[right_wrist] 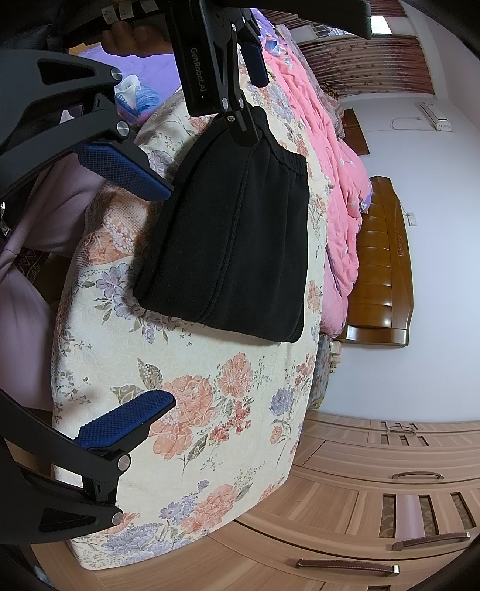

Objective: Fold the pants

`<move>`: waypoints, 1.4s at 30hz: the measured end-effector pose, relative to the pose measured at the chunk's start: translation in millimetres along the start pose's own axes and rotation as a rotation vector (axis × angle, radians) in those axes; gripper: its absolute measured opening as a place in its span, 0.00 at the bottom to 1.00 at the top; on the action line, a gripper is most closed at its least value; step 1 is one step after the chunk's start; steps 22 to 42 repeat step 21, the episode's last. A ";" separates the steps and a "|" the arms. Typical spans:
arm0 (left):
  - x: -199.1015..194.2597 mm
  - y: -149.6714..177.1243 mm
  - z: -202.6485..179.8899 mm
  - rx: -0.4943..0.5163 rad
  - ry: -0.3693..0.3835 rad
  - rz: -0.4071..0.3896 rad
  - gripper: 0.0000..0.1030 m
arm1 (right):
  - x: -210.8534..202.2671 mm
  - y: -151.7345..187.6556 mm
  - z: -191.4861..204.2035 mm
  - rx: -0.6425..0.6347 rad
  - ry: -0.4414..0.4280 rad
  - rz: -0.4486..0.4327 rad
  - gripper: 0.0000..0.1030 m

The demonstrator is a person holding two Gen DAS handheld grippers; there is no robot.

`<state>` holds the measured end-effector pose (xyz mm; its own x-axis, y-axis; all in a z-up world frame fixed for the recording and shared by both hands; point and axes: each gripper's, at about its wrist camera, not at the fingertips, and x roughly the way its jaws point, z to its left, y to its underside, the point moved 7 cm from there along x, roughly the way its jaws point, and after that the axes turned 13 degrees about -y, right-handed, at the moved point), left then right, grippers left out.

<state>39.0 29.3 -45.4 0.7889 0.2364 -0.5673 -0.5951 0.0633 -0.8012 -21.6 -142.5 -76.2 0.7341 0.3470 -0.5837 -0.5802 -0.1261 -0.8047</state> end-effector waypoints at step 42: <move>0.3 -0.1 0.3 0.011 0.003 -0.006 0.99 | 0.3 0.6 0.3 0.002 0.000 -0.001 0.96</move>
